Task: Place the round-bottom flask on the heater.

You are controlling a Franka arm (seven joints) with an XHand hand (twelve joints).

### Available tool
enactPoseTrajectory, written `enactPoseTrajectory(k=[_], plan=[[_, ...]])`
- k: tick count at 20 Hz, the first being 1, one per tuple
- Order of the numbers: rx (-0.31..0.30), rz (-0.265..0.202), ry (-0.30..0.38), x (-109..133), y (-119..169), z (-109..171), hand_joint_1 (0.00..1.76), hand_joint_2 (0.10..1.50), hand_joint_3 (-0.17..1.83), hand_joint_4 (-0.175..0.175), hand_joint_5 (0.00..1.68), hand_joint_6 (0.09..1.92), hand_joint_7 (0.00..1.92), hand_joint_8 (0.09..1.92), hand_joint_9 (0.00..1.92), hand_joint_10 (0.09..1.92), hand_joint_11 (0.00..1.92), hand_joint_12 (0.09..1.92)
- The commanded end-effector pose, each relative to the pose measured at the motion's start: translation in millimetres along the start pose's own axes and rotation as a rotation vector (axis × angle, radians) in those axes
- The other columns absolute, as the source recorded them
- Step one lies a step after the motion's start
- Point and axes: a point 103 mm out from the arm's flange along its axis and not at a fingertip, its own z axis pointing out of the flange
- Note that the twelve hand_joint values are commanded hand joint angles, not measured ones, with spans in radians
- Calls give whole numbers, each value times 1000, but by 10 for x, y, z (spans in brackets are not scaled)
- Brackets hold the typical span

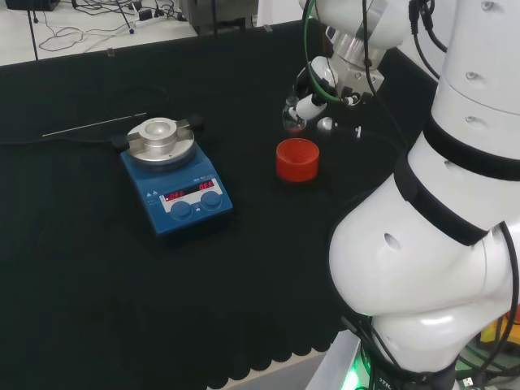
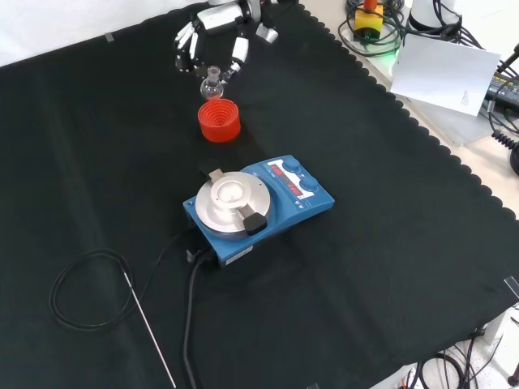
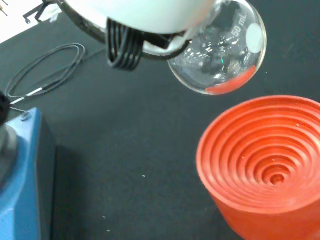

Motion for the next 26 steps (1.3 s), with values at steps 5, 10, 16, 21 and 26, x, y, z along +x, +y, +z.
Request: enactPoseTrajectory(k=[5, 10, 16, 21, 26], plan=[[47, -34, 20, 476, 38, -111, 1158, 638, 746, -23, 1222, 803, 577, 651, 775, 544, 434, 1317], [73, -85, 20, 871, 185, -49, 1158, 636, 750, -24, 1222, 804, 577, 651, 775, 544, 437, 1317], [101, -140, 10, 1257, 347, 30, 1160, 623, 773, -26, 1226, 808, 579, 652, 776, 545, 445, 1311], [117, -165, 3, 1427, 395, 102, 1160, 621, 776, -26, 1226, 809, 579, 652, 777, 545, 448, 1311], [128, -181, 4, 1552, 392, 152, 1160, 620, 778, -26, 1227, 809, 580, 652, 777, 546, 449, 1311]])
